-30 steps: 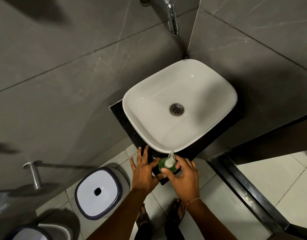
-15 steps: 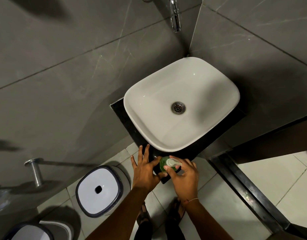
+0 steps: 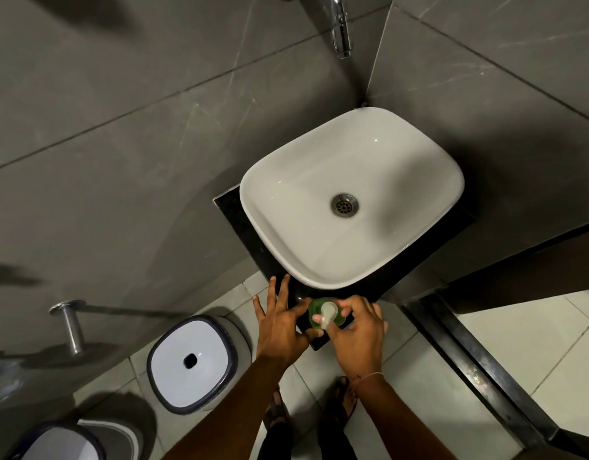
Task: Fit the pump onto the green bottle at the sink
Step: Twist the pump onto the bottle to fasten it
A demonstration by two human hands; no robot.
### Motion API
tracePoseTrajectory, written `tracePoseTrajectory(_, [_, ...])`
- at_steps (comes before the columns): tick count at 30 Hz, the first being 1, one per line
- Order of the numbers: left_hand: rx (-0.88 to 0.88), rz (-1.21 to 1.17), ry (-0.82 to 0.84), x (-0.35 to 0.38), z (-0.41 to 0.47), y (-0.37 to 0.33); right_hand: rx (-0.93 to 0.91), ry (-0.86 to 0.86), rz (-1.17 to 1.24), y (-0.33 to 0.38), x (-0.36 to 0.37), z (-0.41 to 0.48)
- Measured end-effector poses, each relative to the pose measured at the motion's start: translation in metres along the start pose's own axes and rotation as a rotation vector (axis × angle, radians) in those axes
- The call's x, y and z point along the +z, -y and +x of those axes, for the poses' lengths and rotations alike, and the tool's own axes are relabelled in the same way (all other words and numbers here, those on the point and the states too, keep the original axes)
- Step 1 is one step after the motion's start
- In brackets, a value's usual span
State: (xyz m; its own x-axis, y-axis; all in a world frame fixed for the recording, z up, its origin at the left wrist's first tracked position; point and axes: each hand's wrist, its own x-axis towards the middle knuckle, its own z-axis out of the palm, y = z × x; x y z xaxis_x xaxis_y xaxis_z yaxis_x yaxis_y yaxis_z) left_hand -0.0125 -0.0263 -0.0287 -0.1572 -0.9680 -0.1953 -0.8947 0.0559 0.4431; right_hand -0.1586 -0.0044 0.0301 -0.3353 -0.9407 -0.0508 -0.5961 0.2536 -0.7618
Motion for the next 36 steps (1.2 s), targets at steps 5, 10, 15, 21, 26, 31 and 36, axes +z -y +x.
tracePoseTrajectory(5, [0.009,0.006,-0.012,0.0,0.0,0.0,-0.005,0.046,-0.041,-0.002,0.0,0.0])
tracePoseTrajectory(10, [0.007,0.001,-0.018,0.001,0.0,-0.001,-0.11,0.097,-0.056,-0.01,-0.007,0.002])
tracePoseTrajectory(15, [-0.004,0.005,-0.026,0.002,-0.001,-0.001,-0.035,0.055,-0.038,-0.002,0.001,0.007])
tracePoseTrajectory(21, [-0.009,0.016,-0.025,0.003,-0.001,-0.001,-0.165,0.12,-0.036,-0.011,-0.008,0.003])
tracePoseTrajectory(26, [-0.012,0.006,-0.028,0.002,-0.001,-0.002,-0.039,0.047,-0.053,-0.003,-0.001,0.008])
tracePoseTrajectory(31, [-0.007,0.003,-0.04,0.002,-0.002,-0.002,-0.073,0.103,-0.058,-0.008,-0.002,0.003])
tracePoseTrajectory(36, [-0.007,0.018,-0.025,0.003,-0.001,-0.002,-0.039,0.031,-0.065,-0.008,-0.002,0.004])
